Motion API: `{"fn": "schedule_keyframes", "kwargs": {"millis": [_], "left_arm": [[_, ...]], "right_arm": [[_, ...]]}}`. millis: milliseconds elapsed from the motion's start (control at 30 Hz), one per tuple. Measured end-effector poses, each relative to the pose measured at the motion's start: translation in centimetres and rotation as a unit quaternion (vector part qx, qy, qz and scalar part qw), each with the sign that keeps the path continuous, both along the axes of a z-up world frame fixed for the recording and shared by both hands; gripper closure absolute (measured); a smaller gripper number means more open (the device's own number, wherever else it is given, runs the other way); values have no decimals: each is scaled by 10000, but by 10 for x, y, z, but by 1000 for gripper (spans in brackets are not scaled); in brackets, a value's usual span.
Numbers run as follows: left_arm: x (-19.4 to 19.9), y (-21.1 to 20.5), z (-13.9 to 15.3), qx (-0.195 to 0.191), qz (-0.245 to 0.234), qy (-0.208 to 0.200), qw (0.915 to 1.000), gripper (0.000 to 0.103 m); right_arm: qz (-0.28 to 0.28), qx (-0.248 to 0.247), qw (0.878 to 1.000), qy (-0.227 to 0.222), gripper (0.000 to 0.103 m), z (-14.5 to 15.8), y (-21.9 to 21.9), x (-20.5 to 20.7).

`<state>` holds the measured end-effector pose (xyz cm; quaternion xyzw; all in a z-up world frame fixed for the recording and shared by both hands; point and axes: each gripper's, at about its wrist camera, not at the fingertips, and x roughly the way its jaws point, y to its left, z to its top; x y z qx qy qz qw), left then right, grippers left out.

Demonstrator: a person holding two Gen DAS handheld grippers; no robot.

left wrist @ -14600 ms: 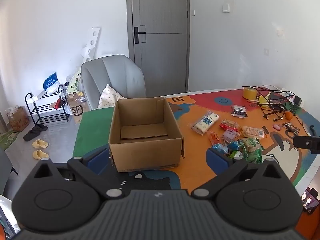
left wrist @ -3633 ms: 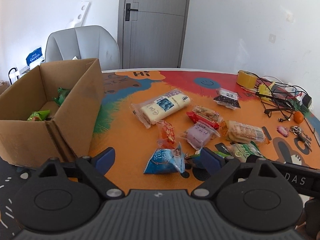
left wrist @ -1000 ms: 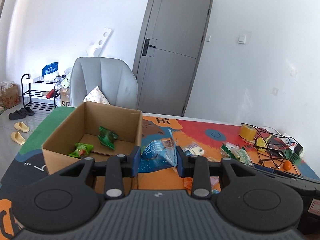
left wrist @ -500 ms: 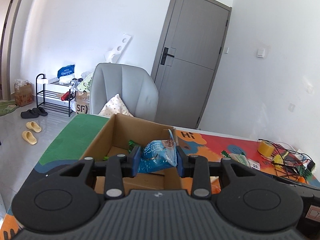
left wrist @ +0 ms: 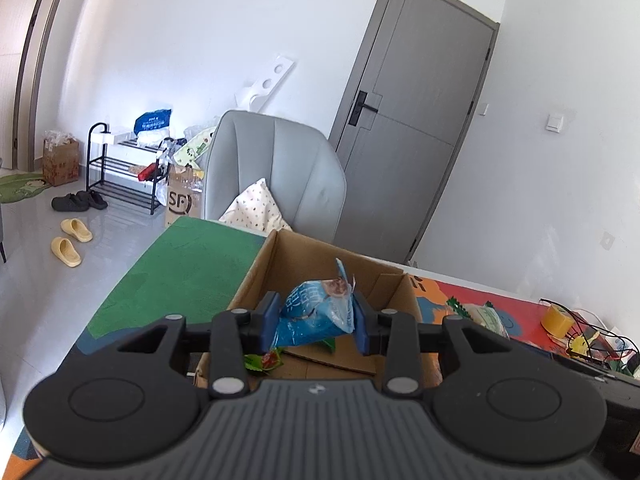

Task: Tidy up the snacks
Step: 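Open both grippers to release the snacks into the box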

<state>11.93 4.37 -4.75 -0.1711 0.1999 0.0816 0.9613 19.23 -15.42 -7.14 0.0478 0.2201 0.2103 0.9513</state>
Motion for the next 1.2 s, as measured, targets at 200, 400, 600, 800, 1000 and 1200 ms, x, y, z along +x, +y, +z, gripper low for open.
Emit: {"fn": "schedule_keyframes", "kwargs": {"millis": [200,400,600,800,1000,1200], "left_arm": [[-9,12,-1,-204,75,-84,9997,57],[-17,32,2,-302,267,-122,9991,56],[-25,44,5,-351,475,-144,9982,50],[-25,49,1,-377,545,-23,9978,36],[-28,46,-1,-399,629,-4,9972,24],[-30,32,0,-304,591,9,9978,17]], "right_arm": [[111,-80,9999,-3,50,3,15,12],[224,-95,9997,11,50,3,31,18],[387,-116,9992,48,50,4,46,17],[403,-112,9991,65,35,8,49,16],[148,21,9997,202,32,6,28,15],[-49,78,9997,227,27,2,4,5]]}}
